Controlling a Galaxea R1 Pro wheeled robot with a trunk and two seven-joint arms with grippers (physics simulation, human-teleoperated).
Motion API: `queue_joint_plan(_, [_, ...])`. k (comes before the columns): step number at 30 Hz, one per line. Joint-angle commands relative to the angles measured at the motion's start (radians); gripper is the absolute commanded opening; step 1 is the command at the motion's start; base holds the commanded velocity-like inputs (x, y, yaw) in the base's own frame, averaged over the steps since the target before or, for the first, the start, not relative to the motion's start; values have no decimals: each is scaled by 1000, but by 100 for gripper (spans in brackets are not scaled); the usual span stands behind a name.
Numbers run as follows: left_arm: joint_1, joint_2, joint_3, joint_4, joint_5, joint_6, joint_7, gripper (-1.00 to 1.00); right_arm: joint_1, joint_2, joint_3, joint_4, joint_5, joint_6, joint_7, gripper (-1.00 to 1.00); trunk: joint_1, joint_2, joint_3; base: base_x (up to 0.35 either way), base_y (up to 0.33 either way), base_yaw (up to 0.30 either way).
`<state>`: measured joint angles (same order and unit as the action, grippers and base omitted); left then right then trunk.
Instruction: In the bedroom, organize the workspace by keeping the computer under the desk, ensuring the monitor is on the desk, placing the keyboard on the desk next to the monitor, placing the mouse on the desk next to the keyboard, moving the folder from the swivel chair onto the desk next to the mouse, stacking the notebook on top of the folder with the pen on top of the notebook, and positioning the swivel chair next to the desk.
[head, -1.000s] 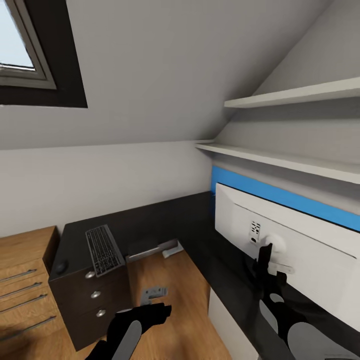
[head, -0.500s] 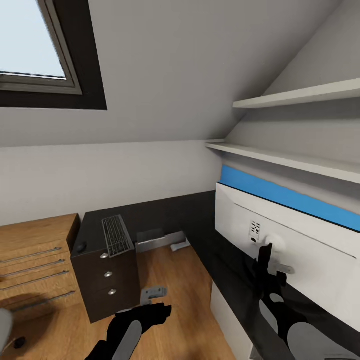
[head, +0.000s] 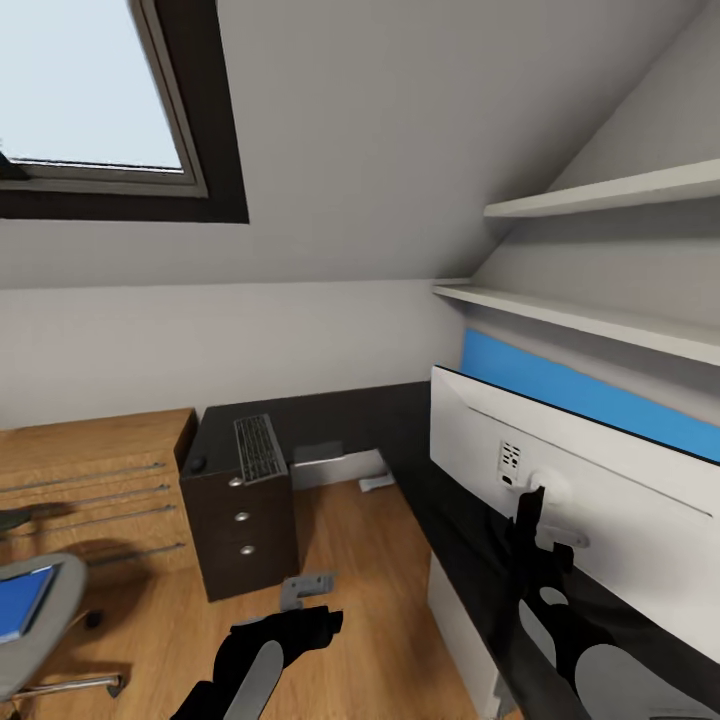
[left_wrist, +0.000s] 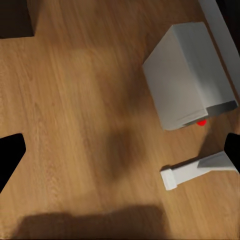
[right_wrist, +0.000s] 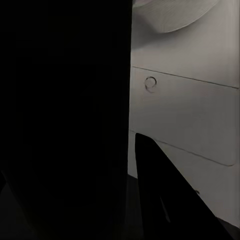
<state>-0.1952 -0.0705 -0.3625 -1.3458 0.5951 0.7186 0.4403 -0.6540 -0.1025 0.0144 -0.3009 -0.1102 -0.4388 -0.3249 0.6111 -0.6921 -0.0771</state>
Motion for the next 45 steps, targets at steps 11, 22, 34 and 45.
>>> queue_joint_plan(11, [-1, 0, -1, 0, 11, 2, 10, 100, -1, 0, 1, -1, -8, -6, 1, -100, 0, -2, -7, -261, -209, 209])
queue_joint_plan(22, [-1, 0, -1, 0, 11, 2, 11, 100, -1, 0, 1, -3, -8, -6, 1, -100, 0, -2, -17, -261, -212, 214])
queue_joint_plan(34, [-1, 1, 5, 0, 10, 1, 11, 100, -1, 0, 1, -3, -8, -6, 1, -100, 0, -2, -28, -205, -164, 214])
queue_joint_plan(45, [-1, 0, 5, -1, 9, 1, 11, 100, -1, 0, 0, -4, -9, -6, 1, -100, 0, -2, -29, -2, -2, 20])
